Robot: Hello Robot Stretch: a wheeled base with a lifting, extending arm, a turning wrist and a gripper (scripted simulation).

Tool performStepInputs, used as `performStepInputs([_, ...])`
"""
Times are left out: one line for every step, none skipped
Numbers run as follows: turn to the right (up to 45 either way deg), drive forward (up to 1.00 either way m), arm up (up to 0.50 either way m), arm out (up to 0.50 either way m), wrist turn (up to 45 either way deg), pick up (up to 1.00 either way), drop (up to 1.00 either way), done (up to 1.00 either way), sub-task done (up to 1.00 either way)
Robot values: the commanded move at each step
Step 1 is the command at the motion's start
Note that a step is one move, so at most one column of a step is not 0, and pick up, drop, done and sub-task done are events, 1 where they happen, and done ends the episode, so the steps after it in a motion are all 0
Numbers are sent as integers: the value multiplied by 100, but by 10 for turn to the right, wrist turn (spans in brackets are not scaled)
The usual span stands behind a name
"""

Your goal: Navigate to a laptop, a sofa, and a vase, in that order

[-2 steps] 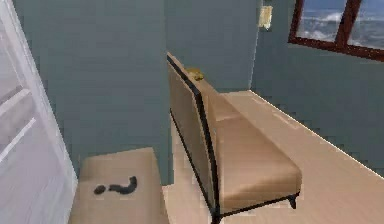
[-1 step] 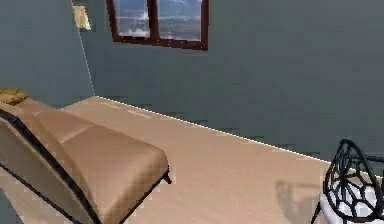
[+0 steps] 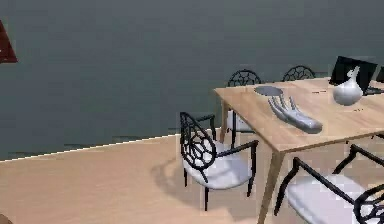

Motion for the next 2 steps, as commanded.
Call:
performStepInputs([450,0,0,0,0,0,0,0,0])
performStepInputs([420,0,0,0,0,0,0,0,0])
